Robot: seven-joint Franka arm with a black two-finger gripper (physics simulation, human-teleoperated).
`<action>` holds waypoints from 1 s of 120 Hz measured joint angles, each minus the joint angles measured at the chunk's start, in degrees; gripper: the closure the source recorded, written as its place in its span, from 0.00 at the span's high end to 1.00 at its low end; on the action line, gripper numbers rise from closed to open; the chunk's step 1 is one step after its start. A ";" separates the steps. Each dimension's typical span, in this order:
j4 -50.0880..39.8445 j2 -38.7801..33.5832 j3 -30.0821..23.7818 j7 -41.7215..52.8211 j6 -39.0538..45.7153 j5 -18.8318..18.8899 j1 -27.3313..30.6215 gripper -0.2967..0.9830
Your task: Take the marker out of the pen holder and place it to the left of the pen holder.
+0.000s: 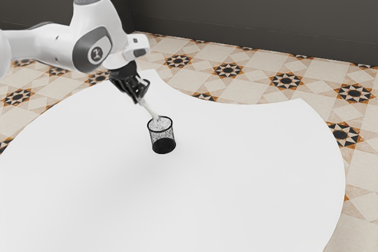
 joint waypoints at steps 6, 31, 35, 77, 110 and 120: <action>-0.26 -0.84 0.48 -0.12 -0.58 0.58 0.37 0.18; -1.12 0.81 3.21 -0.44 -2.54 1.95 3.74 0.18; -0.78 2.36 4.07 -0.46 -2.64 2.00 4.72 0.18; 7.32 13.60 6.47 -0.38 -3.00 1.72 9.91 0.19; 7.53 14.39 6.48 0.72 -3.13 0.52 9.90 0.54; 7.35 12.20 6.48 1.04 -3.41 0.57 9.37 0.60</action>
